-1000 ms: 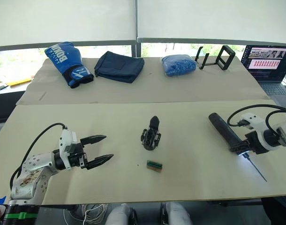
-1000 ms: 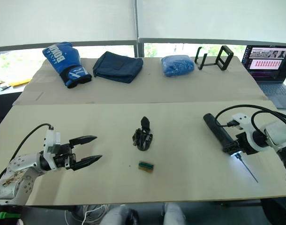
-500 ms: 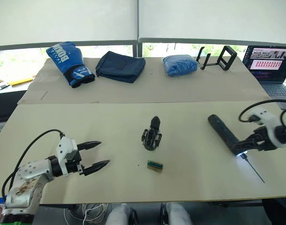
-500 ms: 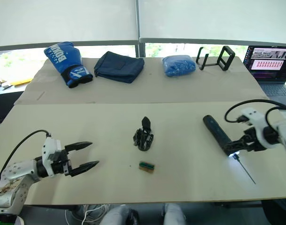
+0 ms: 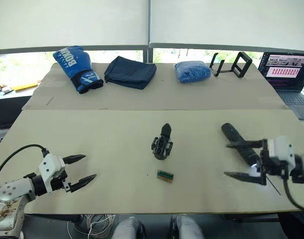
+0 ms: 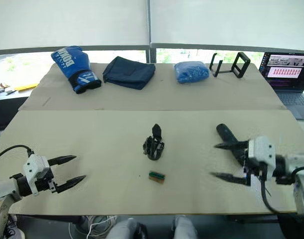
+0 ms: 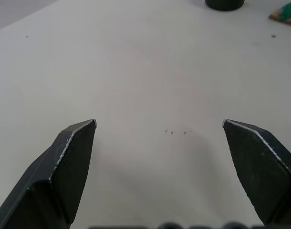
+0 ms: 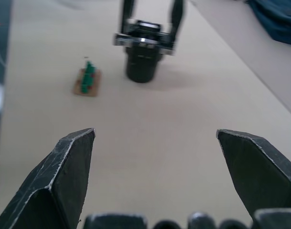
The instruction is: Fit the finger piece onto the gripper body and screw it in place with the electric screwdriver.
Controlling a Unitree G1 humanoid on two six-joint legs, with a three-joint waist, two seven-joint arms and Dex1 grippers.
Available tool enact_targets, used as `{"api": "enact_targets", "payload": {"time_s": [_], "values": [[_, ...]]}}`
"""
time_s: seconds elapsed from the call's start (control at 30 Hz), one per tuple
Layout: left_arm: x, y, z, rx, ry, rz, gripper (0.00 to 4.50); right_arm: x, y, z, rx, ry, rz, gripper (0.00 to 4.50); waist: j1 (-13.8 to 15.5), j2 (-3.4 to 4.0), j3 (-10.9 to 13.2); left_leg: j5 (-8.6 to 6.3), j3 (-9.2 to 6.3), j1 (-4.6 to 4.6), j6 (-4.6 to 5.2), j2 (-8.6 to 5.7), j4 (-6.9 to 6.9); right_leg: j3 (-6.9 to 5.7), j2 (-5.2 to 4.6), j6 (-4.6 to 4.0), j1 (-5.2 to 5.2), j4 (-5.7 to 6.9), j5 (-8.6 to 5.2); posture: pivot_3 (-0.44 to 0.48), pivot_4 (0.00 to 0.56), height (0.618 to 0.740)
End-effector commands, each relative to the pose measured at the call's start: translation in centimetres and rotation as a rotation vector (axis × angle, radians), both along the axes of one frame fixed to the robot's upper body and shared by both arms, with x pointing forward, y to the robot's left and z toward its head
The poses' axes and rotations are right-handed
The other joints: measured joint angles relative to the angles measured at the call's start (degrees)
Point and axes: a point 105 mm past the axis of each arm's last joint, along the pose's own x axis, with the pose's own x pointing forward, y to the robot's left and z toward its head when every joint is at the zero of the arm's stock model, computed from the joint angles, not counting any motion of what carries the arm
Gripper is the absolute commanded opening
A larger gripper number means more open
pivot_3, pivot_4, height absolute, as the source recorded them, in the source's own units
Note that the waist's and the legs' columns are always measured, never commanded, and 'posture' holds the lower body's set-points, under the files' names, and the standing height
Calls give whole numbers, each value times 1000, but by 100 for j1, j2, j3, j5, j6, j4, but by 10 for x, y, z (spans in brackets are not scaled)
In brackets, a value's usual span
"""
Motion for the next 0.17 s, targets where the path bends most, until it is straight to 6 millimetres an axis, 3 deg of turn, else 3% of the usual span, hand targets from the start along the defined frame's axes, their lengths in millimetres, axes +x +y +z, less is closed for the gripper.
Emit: {"api": "enact_targets", "payload": {"time_s": [0.03, 0.17], "values": [[2, 5, 9, 34, -51, 10, 4500, -3, 7, 9, 5, -90, 29, 4487, 0, 0, 0, 0, 0, 2, 0, 0, 0, 2, -5, 0, -1, 0, 0, 0, 150, 740], [2, 7, 7, 54, -53, 14, 4500, 1, 9, 5, 24, -138, 3, 4487, 1, -3, -2, 0, -1, 10, 0, 3, -1, 3, -3, -10, 0, 5, 1, 0, 150, 740]]}}
